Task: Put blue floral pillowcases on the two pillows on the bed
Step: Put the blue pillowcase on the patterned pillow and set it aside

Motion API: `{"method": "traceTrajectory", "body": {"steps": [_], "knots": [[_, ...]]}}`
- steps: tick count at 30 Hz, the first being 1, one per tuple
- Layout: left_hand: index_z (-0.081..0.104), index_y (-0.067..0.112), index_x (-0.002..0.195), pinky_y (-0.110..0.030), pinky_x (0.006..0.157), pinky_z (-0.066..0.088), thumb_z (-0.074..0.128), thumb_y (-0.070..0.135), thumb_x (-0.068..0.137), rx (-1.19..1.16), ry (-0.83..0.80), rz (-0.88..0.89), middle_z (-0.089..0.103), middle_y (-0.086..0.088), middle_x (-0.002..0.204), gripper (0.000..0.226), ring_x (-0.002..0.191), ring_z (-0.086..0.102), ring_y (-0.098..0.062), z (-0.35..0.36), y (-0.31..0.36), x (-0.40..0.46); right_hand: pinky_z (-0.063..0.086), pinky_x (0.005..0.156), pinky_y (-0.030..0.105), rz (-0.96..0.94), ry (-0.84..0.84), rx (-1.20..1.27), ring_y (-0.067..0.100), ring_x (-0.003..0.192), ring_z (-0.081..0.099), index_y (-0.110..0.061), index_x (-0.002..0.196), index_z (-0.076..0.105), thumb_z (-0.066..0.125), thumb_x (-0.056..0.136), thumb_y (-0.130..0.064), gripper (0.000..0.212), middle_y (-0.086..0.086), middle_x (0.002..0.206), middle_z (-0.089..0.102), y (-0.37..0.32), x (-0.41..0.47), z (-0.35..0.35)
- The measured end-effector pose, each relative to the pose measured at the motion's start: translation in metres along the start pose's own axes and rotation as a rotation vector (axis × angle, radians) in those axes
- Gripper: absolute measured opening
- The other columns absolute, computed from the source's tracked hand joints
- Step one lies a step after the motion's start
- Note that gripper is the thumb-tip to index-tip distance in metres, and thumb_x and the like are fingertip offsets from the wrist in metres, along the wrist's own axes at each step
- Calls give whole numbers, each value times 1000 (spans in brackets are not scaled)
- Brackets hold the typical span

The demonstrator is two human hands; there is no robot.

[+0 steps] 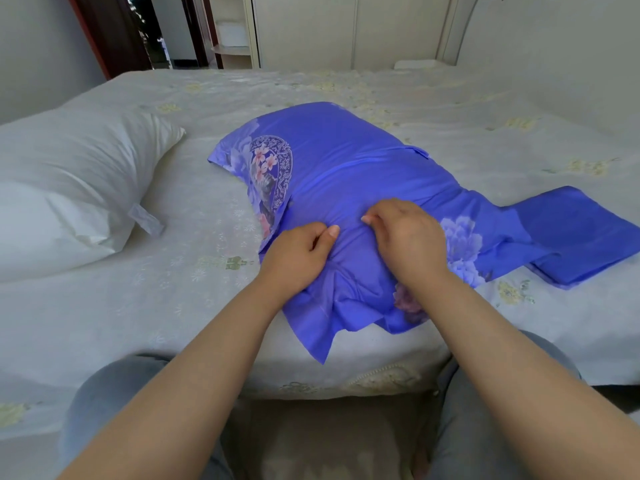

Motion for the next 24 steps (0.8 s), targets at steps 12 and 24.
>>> {"method": "traceTrajectory", "body": {"steps": [12, 24], "knots": [[45, 23, 68, -35, 75, 45, 18, 66, 91, 413, -200, -336, 57, -3, 81, 56, 88, 59, -28, -6, -31, -32, 41, 76, 36, -178, -348, -24, 30, 100, 53, -13, 97, 58, 55, 91, -38, 26, 7, 108, 58, -16, 7, 0], [61, 20, 104, -26, 77, 45, 56, 42, 90, 28, 60, -265, 63, 7, 97, 27, 93, 61, -18, -30, -19, -24, 36, 70, 37, 51, -459, 36, 39, 97, 57, -2, 111, 47, 37, 101, -35, 36, 23, 107, 62, -29, 39, 12]]}}
Point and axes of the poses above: each hand's wrist, its own x-axis towards the middle knuckle, its own z-axis out of the palm, y = z × x, the point moved 5 cm from there along x, towards the middle knuckle
